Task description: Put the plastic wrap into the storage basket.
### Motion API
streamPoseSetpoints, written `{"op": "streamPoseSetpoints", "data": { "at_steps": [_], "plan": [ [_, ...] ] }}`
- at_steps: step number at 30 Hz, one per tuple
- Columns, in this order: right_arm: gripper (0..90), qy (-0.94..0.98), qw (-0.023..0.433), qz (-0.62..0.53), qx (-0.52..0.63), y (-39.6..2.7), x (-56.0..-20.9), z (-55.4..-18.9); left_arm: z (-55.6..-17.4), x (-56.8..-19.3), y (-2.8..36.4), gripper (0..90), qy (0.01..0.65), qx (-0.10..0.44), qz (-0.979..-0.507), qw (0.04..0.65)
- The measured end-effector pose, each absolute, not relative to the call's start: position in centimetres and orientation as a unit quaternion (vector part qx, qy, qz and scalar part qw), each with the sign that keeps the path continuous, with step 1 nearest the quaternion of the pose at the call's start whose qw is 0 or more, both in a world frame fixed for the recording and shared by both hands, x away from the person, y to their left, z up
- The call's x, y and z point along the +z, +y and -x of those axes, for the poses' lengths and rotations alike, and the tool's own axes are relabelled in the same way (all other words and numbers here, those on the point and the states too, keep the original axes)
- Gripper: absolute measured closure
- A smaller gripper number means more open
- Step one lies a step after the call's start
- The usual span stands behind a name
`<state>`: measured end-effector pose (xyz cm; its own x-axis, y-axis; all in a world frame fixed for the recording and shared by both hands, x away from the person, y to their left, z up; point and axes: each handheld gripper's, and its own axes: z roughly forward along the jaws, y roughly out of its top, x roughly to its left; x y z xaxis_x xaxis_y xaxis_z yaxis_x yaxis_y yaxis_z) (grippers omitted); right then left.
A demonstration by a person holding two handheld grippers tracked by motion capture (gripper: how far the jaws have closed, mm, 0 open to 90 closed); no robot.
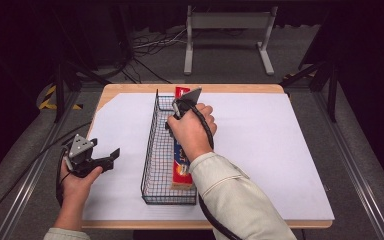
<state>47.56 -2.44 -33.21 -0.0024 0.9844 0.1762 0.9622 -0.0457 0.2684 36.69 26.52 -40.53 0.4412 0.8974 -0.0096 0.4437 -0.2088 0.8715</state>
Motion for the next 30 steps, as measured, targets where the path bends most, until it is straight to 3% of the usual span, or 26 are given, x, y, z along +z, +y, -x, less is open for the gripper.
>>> {"op": "streamPoseSetpoints", "data": {
  "at_steps": [30],
  "plan": [
    [39.6, 0.690, 0.032, -0.711, 0.132, -2.1, -37.1, -48.2, -36.9, -40.6, 26.5, 13.0, 0.458, 0.264, -0.732, 0.430]
  ]
}}
